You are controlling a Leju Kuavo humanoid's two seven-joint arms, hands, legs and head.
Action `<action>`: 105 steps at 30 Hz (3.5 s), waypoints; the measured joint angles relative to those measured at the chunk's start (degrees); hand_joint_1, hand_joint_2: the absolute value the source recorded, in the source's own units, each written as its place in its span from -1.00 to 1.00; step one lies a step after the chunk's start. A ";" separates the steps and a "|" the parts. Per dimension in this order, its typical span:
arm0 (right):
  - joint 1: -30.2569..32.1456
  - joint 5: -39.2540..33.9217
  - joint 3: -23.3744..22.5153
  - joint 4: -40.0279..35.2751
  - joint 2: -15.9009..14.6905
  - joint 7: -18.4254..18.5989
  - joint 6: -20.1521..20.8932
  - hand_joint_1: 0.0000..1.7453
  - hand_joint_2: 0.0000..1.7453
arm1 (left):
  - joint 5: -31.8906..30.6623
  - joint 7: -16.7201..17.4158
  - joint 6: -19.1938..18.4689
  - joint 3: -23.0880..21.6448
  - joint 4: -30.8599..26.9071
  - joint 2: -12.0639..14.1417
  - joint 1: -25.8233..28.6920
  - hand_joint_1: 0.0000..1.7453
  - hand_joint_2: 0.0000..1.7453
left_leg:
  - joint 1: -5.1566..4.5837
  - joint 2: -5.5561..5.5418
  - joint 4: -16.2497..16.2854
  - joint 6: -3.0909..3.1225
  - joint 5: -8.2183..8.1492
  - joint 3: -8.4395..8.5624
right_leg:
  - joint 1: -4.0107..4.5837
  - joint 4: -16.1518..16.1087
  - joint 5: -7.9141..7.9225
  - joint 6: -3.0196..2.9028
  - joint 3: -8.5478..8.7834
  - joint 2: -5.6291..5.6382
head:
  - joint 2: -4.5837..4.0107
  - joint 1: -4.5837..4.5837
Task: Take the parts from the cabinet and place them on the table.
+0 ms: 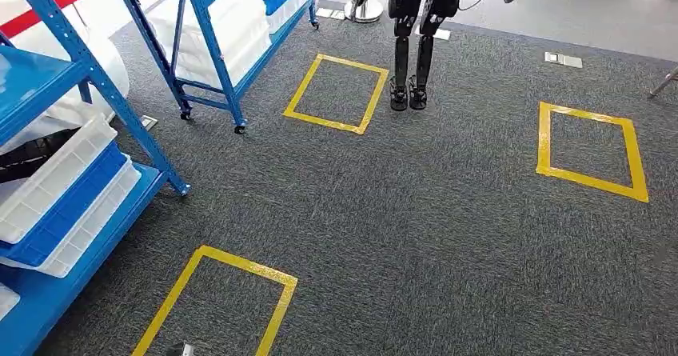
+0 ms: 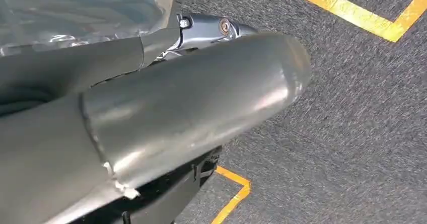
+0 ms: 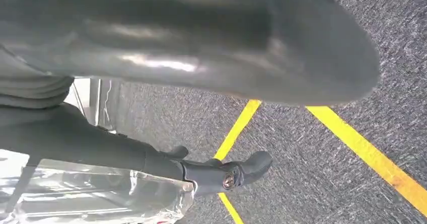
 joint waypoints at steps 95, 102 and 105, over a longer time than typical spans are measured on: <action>0.79 1.01 -1.84 0.02 1.09 -0.70 -0.46 -1.00 -1.00 | 11.67 -5.42 3.41 -12.66 4.26 4.92 -5.92 -1.00 -1.00 | 0.47 6.80 1.37 -0.60 -0.20 -1.35 | 0.09 0.32 -0.99 -0.85 0.61 -6.14 | 0.00 -1.42; 0.47 1.62 -1.84 -0.02 1.11 -1.40 -0.39 -1.00 -1.00 | 12.68 -6.08 4.17 -12.85 3.85 5.16 -5.97 -1.00 -1.00 | 0.43 1.62 -0.16 1.96 0.86 -0.89 | -0.37 9.73 -6.12 -0.19 -2.54 -1.04 | 0.00 -0.61; 0.63 1.49 -2.05 -0.02 1.03 -2.12 -1.07 -1.00 -1.00 | 13.40 -6.36 4.61 -12.92 3.70 5.18 -5.78 -1.00 -1.00 | 0.33 -0.18 -0.11 2.06 0.78 -0.87 | -0.37 17.55 -7.60 0.61 -7.60 -0.28 | 0.00 -0.57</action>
